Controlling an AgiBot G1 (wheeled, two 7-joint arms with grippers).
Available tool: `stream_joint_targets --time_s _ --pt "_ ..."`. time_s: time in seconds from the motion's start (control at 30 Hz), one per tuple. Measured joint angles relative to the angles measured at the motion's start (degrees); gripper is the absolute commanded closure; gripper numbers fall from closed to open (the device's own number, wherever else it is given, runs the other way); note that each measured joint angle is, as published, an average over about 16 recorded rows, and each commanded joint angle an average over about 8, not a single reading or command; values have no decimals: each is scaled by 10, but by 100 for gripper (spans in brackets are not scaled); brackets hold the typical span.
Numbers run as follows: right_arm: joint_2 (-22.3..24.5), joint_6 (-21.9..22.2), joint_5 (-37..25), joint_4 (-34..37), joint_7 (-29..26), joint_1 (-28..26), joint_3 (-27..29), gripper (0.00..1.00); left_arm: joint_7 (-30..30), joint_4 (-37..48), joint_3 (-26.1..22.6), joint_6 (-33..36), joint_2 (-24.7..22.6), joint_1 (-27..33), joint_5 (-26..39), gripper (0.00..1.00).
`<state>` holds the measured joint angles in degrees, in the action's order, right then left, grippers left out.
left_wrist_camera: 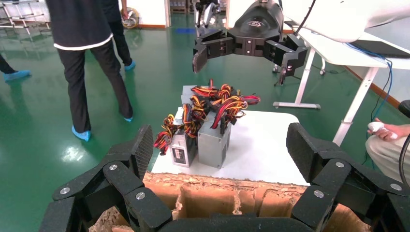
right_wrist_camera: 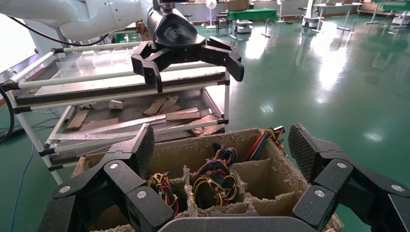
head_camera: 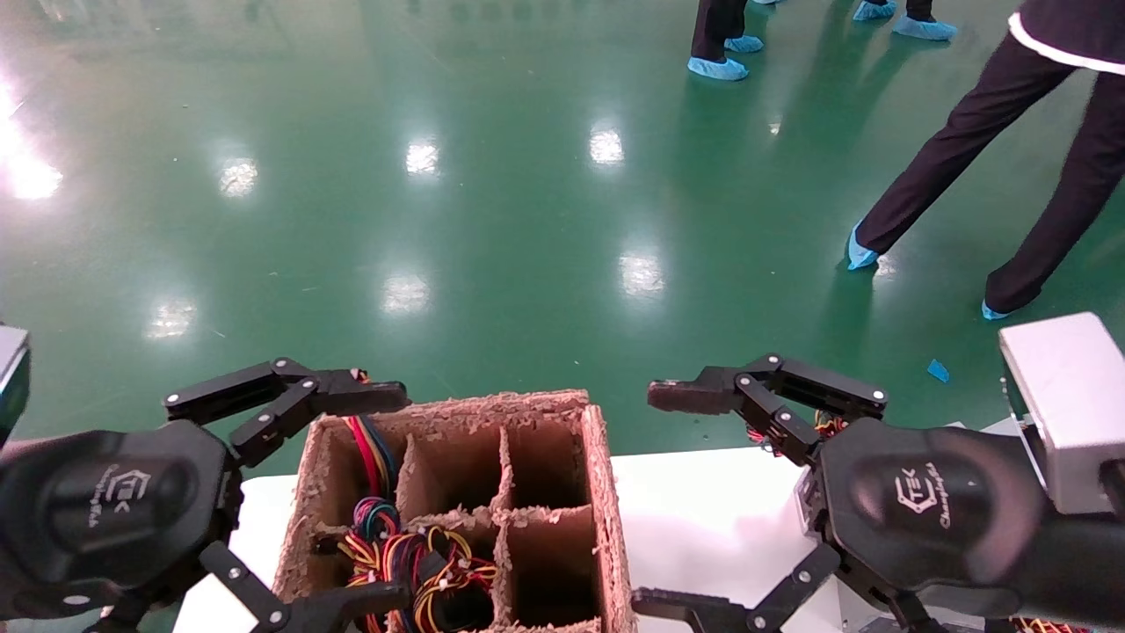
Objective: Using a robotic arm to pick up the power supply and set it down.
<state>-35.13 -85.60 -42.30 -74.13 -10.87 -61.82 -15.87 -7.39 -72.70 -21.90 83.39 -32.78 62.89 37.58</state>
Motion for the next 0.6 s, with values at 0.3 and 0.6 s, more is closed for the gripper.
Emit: stream_joint_targets --time_s 0.3,0.6 --pt "1 0 3 4 1 2 -1 0 0 0 0 0 0 0 0 0" --pt "1 0 4 6 1 3 -1 0 0 0 0 0 0 0 0 0"
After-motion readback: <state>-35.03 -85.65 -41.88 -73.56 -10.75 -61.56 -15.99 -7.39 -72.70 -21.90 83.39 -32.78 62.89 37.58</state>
